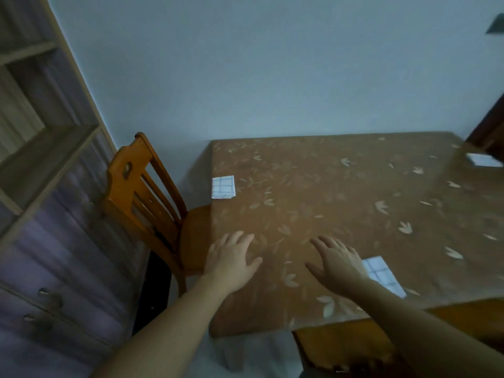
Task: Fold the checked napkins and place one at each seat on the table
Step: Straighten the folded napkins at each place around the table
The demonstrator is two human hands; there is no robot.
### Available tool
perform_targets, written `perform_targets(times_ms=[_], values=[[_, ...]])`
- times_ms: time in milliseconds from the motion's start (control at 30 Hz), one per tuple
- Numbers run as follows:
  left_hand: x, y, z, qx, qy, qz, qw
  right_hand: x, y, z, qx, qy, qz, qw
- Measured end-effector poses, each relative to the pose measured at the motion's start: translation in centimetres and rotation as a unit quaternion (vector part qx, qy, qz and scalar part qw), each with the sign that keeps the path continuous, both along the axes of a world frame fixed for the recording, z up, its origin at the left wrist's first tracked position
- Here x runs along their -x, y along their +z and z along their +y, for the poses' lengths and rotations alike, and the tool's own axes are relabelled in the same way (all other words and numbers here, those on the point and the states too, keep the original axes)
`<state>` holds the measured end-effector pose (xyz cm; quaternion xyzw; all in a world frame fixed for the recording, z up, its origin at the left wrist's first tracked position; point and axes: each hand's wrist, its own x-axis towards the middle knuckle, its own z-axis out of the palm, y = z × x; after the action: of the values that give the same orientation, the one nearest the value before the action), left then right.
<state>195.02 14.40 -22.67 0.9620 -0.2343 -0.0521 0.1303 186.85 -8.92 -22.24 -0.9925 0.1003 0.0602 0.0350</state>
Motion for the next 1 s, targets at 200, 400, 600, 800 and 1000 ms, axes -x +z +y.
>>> perform_targets(times_ms=[200,400,600,800,1000], values=[[7.5,1.4,-5.7,0.000,-0.003,0.019,1.000,8.6,1.4,-6.2,-0.009,-0.032,-0.015,0.999],[15.0,1.3,-11.1,-0.014,0.049,0.033,0.998,17.7,1.8,-15.8,-0.014,-0.065,-0.005,0.998],[19.6,1.2,-16.6,-0.021,0.057,0.053,0.997,21.5,1.8,-21.2,-0.020,-0.064,0.002,0.998],[18.4,-0.9,-20.1,-0.030,0.050,0.066,0.996,20.5,0.2,-24.3,-0.025,-0.067,0.003,0.997],[17.5,-4.1,-23.7,-0.054,0.038,0.090,0.994,18.5,-2.7,-26.5,-0.022,-0.043,0.033,0.998]])
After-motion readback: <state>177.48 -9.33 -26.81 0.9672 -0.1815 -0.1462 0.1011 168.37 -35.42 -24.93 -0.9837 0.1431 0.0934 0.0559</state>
